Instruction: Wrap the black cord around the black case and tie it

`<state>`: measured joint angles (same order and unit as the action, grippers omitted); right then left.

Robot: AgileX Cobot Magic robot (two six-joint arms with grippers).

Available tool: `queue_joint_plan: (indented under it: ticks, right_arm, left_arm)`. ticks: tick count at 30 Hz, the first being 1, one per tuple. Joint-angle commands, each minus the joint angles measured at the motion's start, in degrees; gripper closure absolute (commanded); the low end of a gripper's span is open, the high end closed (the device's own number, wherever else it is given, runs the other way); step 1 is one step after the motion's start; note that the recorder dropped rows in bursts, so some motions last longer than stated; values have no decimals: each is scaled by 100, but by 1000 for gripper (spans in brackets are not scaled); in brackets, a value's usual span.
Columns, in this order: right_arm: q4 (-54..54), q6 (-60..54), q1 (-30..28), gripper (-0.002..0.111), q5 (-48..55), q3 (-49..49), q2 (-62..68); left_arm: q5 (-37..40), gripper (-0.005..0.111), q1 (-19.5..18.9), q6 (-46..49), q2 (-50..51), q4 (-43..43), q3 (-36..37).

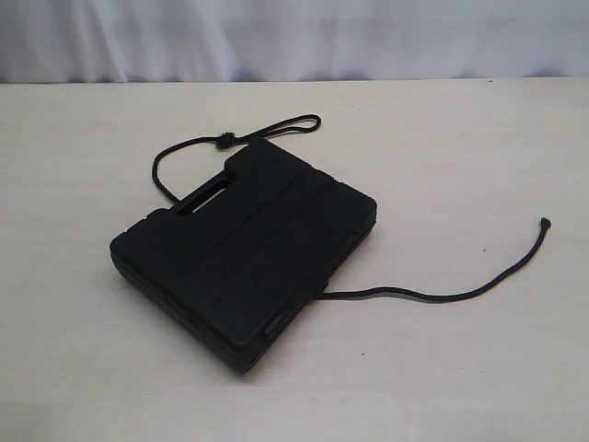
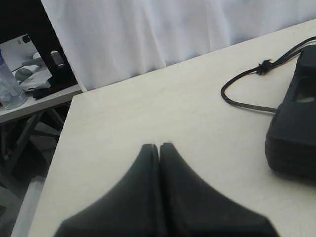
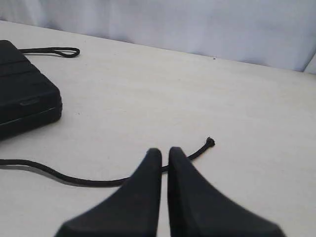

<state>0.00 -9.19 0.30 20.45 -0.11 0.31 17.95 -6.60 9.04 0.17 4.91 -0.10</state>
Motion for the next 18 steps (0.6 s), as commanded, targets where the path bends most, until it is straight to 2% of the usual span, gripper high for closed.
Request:
queue_joint_plan:
  ticks: [1,5,7,10,12,14,16,18]
  right_arm:
    - [0,1,-17,104,-15,11,-31]
    - [40,-38,-17,104,-312,11,-31]
    - [-338,-297,-17,104,-393,11,-31]
    - [-1140,-559,-17,104,-498,11,-31]
    - [-1216,-310,-17,104,-707,11,-31]
    - [-543,311,-17,104,-1131,11,-31]
    - [882,1209,-17,104,-1575,11,-31]
    - [2167,1627,-17,104,-1906,11,-31]
  left_arm:
    - [-249,107,-4,-41,-17,-22,10]
    - [-1478,107,-4,-197,-17,-1106,10]
    - [-2123,107,-4,-197,-17,-1476,10]
    - [-2967,107,-4,-185,-17,-1486,10]
    - [-3293,107,-4,-185,-17,-1486,10]
    - [-3525,107,-4,-710,-17,-1510,10]
    - [-3553,107,-4,-1720,-17,-1510,10]
    - [-3553,107,-4,-2370,-17,-1510,10]
